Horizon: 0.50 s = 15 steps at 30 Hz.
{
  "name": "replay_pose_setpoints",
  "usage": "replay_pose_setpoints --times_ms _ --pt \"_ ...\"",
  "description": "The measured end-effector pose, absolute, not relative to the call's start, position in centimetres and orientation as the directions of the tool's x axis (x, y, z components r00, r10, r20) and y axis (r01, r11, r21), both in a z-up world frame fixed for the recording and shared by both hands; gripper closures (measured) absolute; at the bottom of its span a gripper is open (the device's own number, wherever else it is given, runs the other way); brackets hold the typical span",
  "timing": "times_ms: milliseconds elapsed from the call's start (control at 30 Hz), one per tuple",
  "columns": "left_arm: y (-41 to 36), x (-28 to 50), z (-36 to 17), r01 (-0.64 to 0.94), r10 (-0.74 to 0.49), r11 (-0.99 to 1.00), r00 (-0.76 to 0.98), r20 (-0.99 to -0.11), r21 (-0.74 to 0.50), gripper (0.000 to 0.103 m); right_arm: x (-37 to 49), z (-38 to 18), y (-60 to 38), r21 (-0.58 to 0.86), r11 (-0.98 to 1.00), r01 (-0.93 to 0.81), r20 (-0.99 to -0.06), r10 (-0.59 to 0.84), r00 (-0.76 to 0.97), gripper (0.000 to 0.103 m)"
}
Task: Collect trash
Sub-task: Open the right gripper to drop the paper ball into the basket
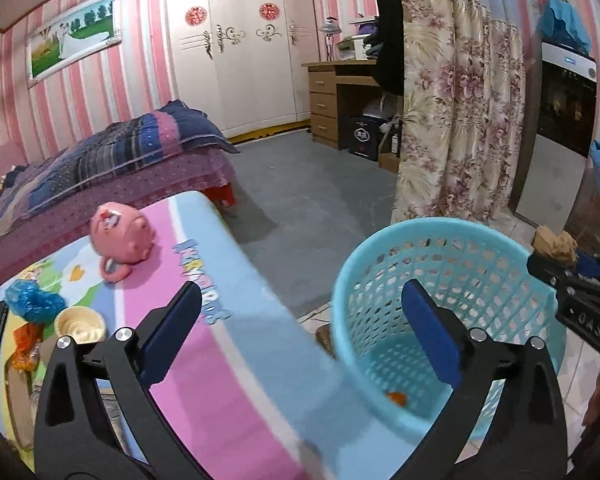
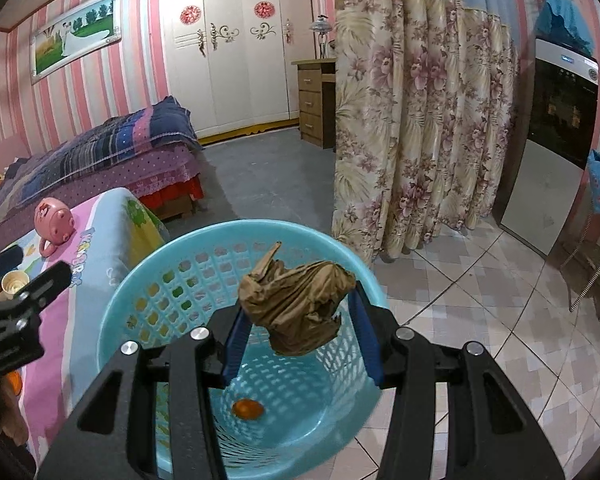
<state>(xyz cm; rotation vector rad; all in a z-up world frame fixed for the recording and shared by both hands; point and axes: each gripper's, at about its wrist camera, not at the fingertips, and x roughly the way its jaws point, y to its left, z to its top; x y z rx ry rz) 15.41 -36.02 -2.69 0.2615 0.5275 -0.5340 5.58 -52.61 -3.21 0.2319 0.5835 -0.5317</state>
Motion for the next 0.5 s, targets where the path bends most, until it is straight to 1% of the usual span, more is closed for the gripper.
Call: replay_pose_setpoints --times_ms 133,167,200,233,267,333,400,500 --pt "-34.9 14.9 -2.5 0.524 -0.402 0.846 0.745 -0.532 0.096 0.006 6.6 -3.3 -51.9 0.049 0.856 0.515 -0.572 -0.399 0.716 0.055" --pt "-34.6 14.9 -2.4 0.519 -0.401 0.851 0.744 -0.535 0.085 0.006 6.8 -3.3 -51.7 0.037 0.855 0.517 -0.564 -0.409 0.718 0.048" --pt "-34.4 14.9 -2.4 0.516 -0.401 0.853 0.742 -0.537 0.078 0.006 7.1 -3.3 -51.3 0.022 0.852 0.522 -0.558 -0.423 0.714 0.029" --pt "-34.1 14.7 -2.3 0.514 -0.402 0.855 0.741 -0.538 0.070 0.006 7.1 -3.3 -51.2 0.020 0.853 0.522 -0.554 -0.425 0.716 0.023" --pt "-33.8 14.5 -2.2 0.512 -0.401 0.856 0.743 -0.536 0.068 0.006 7.1 -3.3 -51.1 0.018 0.853 0.521 -0.548 -0.428 0.719 0.021" --pt "-33.2 14.3 -1.8 0.500 -0.392 0.863 0.754 -0.527 0.075 0.006 7.1 -3.3 -51.0 0.011 0.855 0.519 -0.553 -0.427 0.716 0.021" --pt "-32.4 14.0 -1.3 0.489 -0.382 0.868 0.765 -0.518 0.083 0.006 6.9 -3.1 -51.0 0.005 0.846 0.534 -0.547 -0.444 0.710 0.017" --pt "-30.8 13.6 -0.2 0.468 -0.363 0.879 0.782 -0.507 0.093 0.006 6.4 -2.3 -50.9 0.019 0.839 0.543 -0.530 -0.452 0.717 0.016"
